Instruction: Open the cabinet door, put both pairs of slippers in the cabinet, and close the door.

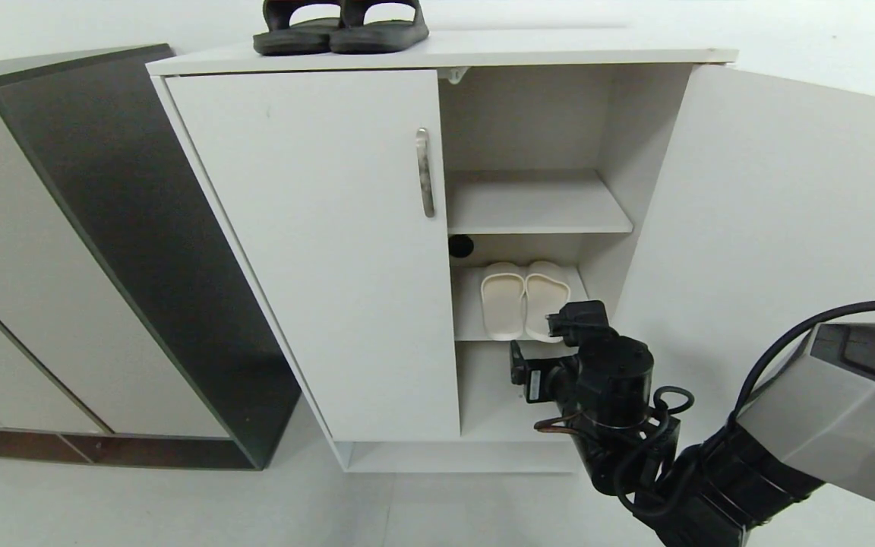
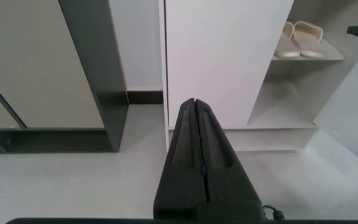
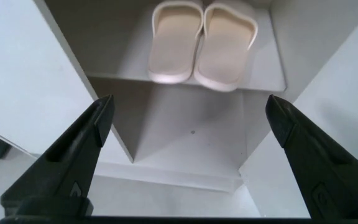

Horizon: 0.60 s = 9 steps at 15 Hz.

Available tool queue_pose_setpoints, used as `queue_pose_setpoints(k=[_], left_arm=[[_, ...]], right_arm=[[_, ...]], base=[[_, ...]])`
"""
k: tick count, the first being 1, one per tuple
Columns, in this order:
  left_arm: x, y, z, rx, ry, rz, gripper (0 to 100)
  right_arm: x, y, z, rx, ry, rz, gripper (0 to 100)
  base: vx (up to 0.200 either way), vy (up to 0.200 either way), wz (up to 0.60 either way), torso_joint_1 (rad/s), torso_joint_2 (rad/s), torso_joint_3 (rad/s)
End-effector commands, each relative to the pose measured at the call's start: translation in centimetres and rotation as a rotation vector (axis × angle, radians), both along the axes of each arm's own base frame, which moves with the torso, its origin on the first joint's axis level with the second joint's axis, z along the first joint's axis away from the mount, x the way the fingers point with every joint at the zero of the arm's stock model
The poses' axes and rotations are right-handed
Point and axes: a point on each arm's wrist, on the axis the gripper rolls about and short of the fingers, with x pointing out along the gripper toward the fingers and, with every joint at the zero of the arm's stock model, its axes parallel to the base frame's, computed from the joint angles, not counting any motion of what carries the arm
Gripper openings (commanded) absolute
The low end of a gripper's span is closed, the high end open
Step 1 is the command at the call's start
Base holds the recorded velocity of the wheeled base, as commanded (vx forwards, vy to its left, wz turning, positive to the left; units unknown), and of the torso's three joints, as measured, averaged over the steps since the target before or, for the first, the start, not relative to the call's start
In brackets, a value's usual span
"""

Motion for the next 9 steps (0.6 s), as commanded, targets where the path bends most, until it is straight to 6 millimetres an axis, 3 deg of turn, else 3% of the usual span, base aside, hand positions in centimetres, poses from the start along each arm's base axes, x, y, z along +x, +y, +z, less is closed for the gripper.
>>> queue_pose_setpoints(k=[1, 4, 9], left_arm=[[0.0, 0.0, 0.0, -0.002, 0.0, 0.002, 0], [0.0, 0.01, 0.0, 0.004, 0.0, 0.003, 0], [0.0, 0.01, 0.0, 0.001, 0.0, 0.003, 0]], right_arm=[[-0.03, -0.02, -0.01, -0.001, 0.0, -0.002, 100], [-0.07, -0.23, -0.24, -0.014, 0.007, -0.009, 100], [-0.17, -0.33, -0.58, -0.034, 0.016, -0.008, 100]], base=[[0.0, 0.0, 0.0, 0.007, 0.0, 0.198], [0.0, 0.0, 0.0, 0.001, 0.01, 0.162], [0.0, 0.0, 0.0, 0.0, 0.0, 0.0]])
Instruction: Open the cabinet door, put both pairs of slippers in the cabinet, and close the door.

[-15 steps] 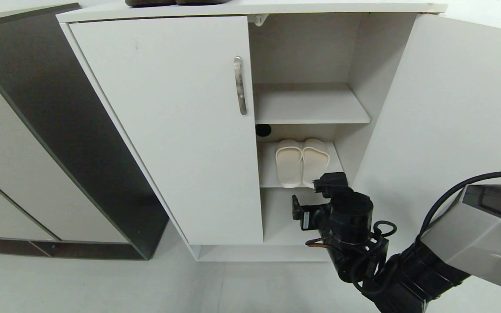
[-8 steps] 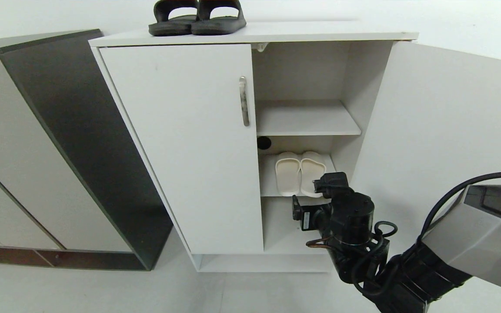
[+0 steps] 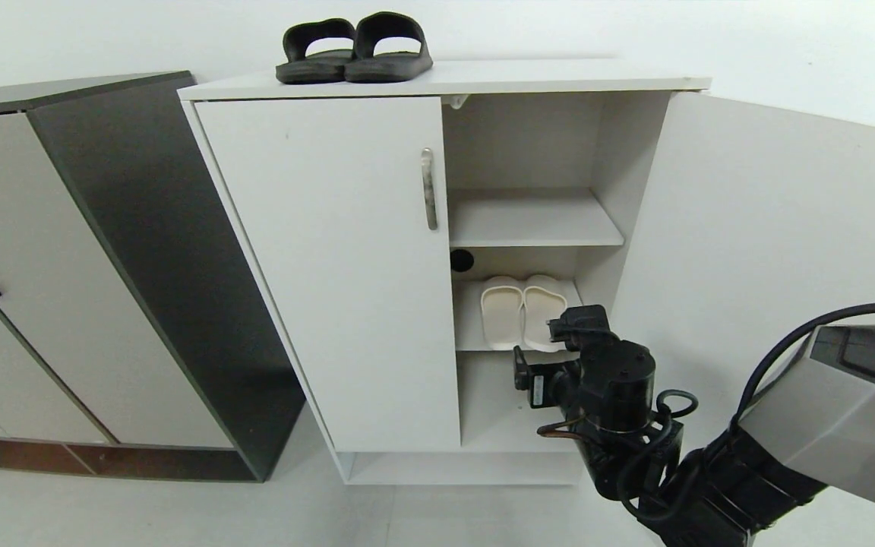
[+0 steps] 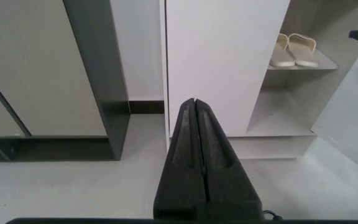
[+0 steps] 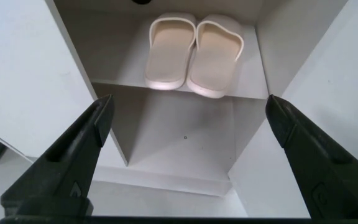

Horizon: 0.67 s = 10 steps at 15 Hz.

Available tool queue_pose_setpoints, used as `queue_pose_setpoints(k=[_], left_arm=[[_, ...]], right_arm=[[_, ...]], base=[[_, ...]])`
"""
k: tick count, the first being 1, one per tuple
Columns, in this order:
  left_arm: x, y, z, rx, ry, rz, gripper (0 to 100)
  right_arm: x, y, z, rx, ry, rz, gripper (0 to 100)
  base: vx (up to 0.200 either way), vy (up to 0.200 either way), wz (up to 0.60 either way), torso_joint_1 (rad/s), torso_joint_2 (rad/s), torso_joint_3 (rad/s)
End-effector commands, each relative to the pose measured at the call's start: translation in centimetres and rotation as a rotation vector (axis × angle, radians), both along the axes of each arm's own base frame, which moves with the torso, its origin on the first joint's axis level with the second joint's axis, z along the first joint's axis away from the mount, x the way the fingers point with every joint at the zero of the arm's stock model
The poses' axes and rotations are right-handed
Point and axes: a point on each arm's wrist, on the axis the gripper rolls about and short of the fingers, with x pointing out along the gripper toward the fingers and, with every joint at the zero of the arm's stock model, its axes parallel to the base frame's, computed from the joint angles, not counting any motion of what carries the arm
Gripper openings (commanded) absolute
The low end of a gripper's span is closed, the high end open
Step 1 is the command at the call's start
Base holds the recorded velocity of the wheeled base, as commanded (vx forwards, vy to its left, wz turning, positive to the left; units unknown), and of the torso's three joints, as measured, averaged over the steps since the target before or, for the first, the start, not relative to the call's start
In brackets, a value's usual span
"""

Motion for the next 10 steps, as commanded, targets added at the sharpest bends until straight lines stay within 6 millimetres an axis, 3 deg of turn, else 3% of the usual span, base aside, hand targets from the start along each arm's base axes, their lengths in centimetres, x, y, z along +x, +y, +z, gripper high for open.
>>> queue_pose_setpoints(k=[1, 3, 10], left_arm=[[0.0, 0.0, 0.0, 0.0, 0.0, 0.0, 0], [0.0, 0.0, 0.0, 0.0, 0.0, 0.0, 0], [0.0, 0.0, 0.0, 0.0, 0.0, 0.0, 0]], right_arm=[[0.0, 0.03, -0.13, -0.002, 0.002, 0.001, 100], [-0.01, 0.02, -0.18, 0.0, 0.001, 0.001, 100], [-0.19, -0.24, 0.09, -0.022, -0.052, 0.001, 100]], base=[[0.0, 0.0, 0.0, 0.0, 0.0, 0.0], [0.0, 0.0, 0.0, 0.0, 0.0, 0.0], [0.0, 0.2, 0.0, 0.004, 0.0, 0.003]])
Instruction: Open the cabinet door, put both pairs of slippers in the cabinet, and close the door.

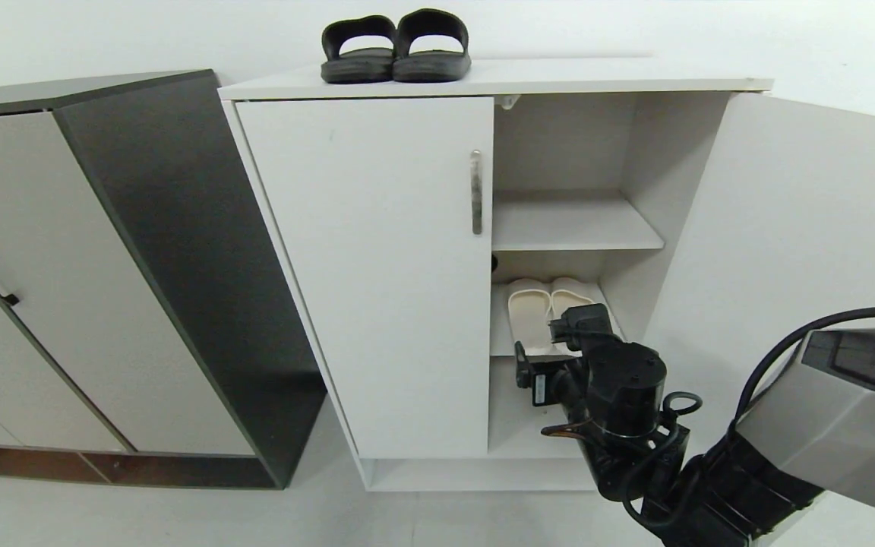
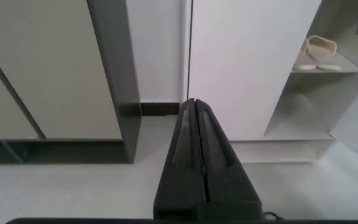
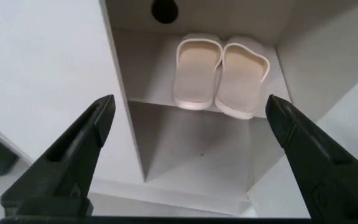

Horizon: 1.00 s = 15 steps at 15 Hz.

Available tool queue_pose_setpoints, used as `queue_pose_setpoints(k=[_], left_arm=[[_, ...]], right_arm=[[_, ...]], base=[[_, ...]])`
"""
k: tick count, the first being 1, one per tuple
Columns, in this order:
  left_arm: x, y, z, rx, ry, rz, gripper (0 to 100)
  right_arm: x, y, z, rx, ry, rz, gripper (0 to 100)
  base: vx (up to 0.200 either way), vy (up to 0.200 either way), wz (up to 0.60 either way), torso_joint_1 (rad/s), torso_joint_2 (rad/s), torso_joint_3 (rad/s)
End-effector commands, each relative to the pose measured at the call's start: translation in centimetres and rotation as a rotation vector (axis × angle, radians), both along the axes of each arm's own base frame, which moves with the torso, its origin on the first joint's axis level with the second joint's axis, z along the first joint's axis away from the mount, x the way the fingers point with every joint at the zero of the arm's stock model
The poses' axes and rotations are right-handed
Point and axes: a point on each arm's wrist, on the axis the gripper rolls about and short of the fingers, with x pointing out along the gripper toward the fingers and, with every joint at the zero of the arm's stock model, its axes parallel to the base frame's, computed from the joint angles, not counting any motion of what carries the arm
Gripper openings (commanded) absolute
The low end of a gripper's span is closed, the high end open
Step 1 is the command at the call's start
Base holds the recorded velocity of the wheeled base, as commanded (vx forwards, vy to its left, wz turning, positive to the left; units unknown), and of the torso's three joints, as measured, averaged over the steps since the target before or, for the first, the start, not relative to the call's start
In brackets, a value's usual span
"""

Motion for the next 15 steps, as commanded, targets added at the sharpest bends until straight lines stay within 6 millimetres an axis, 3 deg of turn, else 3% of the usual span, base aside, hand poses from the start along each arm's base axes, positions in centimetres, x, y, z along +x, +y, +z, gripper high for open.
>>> queue_pose_setpoints(k=[1, 11, 15], left_arm=[[0.0, 0.0, 0.0, 0.0, 0.0, 0.0, 0], [0.0, 0.0, 0.0, -0.002, 0.0, 0.0, 0], [0.0, 0.0, 0.0, -0.003, 0.0, 0.0, 0]], right_arm=[[0.0, 0.0, -0.2, -0.005, 0.003, 0.001, 100], [-0.5, -1.0, -0.3, -0.029, -0.057, 0.074, 100], [-0.3, -1.4, -0.3, -0.033, -0.052, 0.062, 100]], base=[[0.0, 0.2, 0.0, 0.007, 0.0, -0.002], [0.0, 0.2, 0.0, 0.002, 0.0, 0.001], [0.0, 0.0, 0.0, 0.0, 0.0, 0.0]])
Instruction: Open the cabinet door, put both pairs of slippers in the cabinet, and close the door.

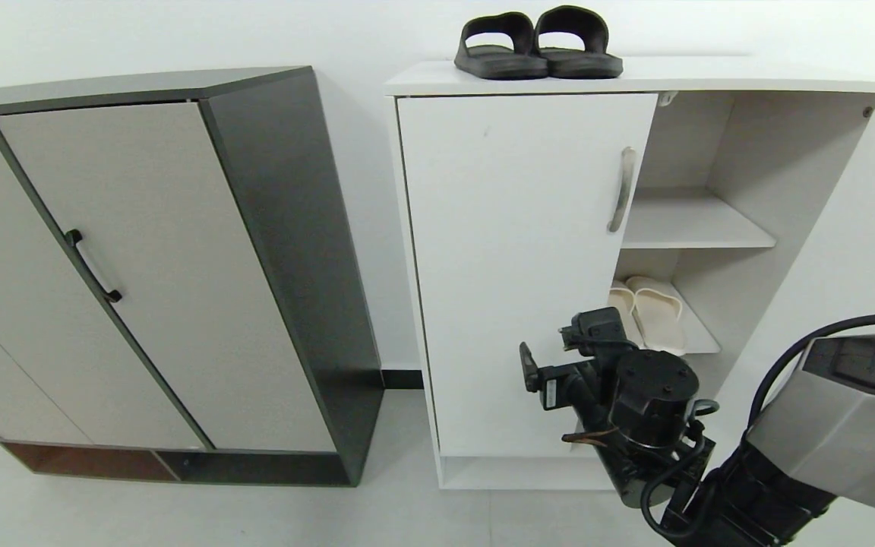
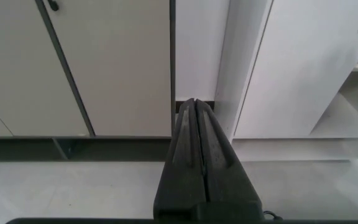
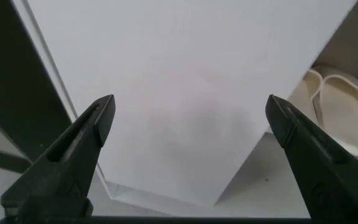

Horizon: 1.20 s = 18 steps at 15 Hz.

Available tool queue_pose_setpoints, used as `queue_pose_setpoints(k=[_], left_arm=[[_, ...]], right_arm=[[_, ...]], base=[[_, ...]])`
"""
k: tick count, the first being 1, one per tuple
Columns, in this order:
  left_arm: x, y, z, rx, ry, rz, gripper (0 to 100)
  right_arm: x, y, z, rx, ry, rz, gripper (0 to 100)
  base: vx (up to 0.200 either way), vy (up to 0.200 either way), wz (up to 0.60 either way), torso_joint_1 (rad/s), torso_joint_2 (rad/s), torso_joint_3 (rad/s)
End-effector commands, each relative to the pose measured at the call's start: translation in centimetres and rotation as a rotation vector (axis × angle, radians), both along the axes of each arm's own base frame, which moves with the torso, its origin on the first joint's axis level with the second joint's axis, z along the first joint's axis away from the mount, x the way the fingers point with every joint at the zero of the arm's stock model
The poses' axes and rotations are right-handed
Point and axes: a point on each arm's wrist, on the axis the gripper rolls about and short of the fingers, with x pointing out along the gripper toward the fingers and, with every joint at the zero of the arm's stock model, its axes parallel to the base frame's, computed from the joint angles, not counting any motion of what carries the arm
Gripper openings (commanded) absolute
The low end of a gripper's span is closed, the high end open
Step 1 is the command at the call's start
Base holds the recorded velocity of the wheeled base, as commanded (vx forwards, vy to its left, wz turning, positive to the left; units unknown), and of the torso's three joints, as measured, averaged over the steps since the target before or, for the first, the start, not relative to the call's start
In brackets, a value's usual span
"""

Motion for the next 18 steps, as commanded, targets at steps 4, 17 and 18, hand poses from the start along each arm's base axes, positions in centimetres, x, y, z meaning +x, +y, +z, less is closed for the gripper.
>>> queue_pose_setpoints(k=[4, 17, 18], left_arm=[[0.0, 0.0, -0.01, -0.001, 0.001, 0.0, 0], [0.0, 0.0, -0.01, -0.001, 0.001, 0.0, 0], [0.0, 0.0, -0.01, -0.001, 0.001, 0.0, 0]], right_arm=[[0.0, 0.06, -0.18, -0.007, 0.001, 0.003, 100], [0.04, 0.09, -0.56, -0.026, 0.004, 0.001, 100], [0.03, 0.08, -0.49, -0.024, 0.002, 0.001, 100]], base=[[0.0, 0.0, 0.0, 0.0, 0.0, 0.0], [0.0, 0.0, 0.0, 0.022, -0.21, -0.191], [0.0, 0.0, 0.0, 0.105, -0.47, -0.344]])
